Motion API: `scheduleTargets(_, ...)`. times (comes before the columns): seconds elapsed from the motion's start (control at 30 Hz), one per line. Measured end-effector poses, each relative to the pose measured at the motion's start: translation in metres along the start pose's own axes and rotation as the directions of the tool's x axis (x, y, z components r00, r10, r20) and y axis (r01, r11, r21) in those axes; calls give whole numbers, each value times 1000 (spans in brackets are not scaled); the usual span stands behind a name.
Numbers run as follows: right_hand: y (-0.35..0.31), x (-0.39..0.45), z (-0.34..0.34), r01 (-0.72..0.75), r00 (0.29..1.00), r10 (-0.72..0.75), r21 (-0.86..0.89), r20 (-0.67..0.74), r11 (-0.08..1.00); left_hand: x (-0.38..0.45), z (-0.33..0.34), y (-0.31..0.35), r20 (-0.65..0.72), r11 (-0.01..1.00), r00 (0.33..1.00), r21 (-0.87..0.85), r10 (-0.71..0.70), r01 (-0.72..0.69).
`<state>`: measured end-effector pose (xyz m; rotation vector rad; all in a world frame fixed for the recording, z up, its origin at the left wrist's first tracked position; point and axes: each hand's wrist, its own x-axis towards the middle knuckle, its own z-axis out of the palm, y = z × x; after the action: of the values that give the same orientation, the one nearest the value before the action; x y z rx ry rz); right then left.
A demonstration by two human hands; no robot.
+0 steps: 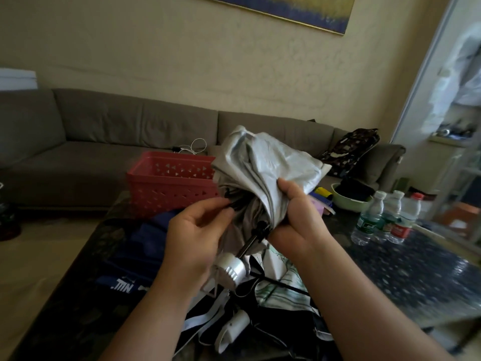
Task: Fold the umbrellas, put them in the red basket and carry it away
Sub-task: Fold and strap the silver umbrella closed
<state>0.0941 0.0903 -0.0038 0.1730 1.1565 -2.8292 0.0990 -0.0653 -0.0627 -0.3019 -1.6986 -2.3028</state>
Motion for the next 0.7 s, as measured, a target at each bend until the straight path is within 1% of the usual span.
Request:
scheduleTargets(0.07,1,-3,-2,20,999,-23,-92,-32,996,-13,4,6,25,988,993,107,111,-114)
scheduleTargets(0.1,2,-3,-3,21,998,-29,-126,-55,992,-18,5,7,47,963,980,181,196,-201)
scheduleTargets(0.17,7,-2,-5,29,991,-52,-182,-122,983,-24,7,7,90,865,929,342,358,-366)
scheduleTargets(0.2,10,-2,-5,41,989,-68,-203,-130,978,-24,8,6,105,813,905,405,413,-418)
scheduleTargets(0.27,17,1,-7,94,984,-127,-242,-122,966,-24,9,3,133,745,874,473,467,-470)
scheduleTargets(0.3,22,3,-10,145,975,-184,-274,-123,951,-23,9,-1,140,734,871,486,471,-475)
scheduleTargets(0.37,30,7,-17,232,954,-282,-347,-99,909,-20,7,-9,133,752,885,481,446,-451)
scheduleTargets(0.47,38,14,-24,291,940,-336,-385,-53,876,-16,5,-20,132,730,884,517,448,-447)
scheduleTargets(0.5,40,16,-27,306,939,-342,-366,-34,879,-16,5,-22,133,728,889,528,438,-438)
scheduleTargets(0.57,38,19,-31,280,957,-291,-302,11,911,-17,5,-23,158,751,908,517,389,-412)
scheduleTargets(0.63,36,22,-35,244,969,-244,-256,32,935,-19,5,-23,232,773,912,485,337,-409)
scheduleTargets(0.7,33,27,-39,219,975,-220,-215,19,952,-21,4,-22,303,812,916,444,262,-379)
